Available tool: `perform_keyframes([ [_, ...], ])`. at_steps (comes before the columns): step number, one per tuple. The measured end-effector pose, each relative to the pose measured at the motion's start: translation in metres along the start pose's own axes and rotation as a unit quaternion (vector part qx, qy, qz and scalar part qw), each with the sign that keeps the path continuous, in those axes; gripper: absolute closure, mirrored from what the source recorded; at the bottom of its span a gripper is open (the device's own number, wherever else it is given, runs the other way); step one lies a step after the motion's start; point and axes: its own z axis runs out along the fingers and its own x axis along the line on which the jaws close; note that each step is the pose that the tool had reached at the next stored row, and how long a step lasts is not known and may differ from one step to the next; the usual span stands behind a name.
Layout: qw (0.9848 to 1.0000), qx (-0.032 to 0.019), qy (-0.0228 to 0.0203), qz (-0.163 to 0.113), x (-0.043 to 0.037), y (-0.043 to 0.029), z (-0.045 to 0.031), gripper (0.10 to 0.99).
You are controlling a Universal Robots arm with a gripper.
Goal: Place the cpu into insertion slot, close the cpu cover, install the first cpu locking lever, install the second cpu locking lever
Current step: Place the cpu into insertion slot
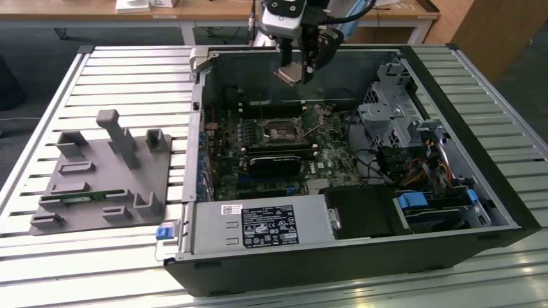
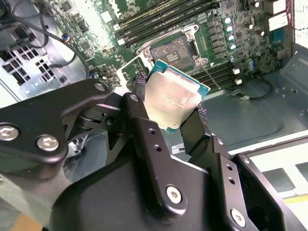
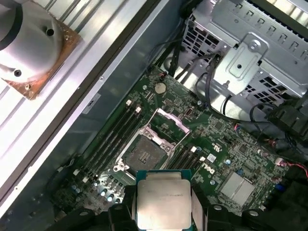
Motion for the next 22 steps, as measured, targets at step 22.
perform_keyframes([
  [22,0.9882,-0.003,-0.0136,0.153,0.0002,-0.0006,0.0029,0.545],
])
